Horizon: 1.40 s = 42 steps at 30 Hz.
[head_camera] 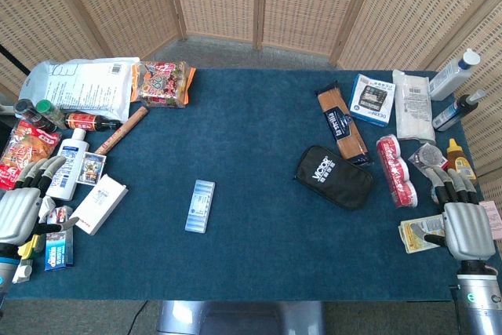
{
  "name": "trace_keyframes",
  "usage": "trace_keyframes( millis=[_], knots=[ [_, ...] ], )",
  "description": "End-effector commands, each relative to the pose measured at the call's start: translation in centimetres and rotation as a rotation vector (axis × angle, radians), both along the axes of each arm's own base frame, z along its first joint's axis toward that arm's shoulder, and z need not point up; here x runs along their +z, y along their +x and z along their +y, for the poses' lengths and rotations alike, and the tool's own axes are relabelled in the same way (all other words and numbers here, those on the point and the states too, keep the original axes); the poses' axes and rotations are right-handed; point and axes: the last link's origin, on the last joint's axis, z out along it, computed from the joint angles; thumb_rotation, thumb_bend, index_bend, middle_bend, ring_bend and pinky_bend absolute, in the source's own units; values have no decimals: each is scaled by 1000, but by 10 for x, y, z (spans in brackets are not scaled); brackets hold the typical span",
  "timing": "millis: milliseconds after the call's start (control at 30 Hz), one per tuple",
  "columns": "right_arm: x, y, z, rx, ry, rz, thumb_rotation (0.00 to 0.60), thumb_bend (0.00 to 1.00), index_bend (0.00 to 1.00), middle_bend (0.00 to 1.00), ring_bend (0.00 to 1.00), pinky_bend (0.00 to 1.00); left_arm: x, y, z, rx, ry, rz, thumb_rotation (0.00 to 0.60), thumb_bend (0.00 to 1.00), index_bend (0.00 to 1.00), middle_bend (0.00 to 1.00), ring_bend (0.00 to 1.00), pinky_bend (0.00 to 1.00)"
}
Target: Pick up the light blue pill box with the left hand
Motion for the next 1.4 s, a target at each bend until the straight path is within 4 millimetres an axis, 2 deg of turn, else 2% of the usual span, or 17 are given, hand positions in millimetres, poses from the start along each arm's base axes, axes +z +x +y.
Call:
trace_keyframes(
  millis=[33, 333, 533, 867, 1033, 1200, 1400],
  knots=[
    [0, 1, 0, 0, 0, -3, 600, 112, 0, 12, 0, 0, -1, -1, -1, 0, -9, 2, 600, 141, 0, 0, 0, 0],
    [1, 3, 7, 6, -12, -23, 600, 112, 0, 12, 0, 0, -2, 2, 3, -50, -28, 62, 600, 141, 0, 0, 0, 0],
    [2, 1, 13, 0, -18, -32, 600, 113, 0, 12, 0, 0, -18, 8, 18, -142, -101, 148, 600, 139, 0, 0, 0, 0],
    [13, -3, 28, -20, -51, -32, 600, 114, 0, 12, 0, 0, -76, 30, 47, -306, -257, 234, 600, 138, 0, 0, 0, 0],
    [19, -9, 39, -43, -71, -37, 600, 113, 0, 12, 0, 0, -110, 49, 60, -401, -299, 254, 600, 138, 0, 0, 0, 0],
    [25, -14, 49, -64, -97, -45, 600, 114, 0, 12, 0, 0, -142, 68, 69, -493, -316, 295, 600, 138, 0, 0, 0, 0],
    [30, -19, 57, -80, -115, -50, 600, 115, 0, 11, 0, 0, -172, 80, 76, -544, -347, 340, 600, 136, 0, 0, 0, 0]
  ],
)
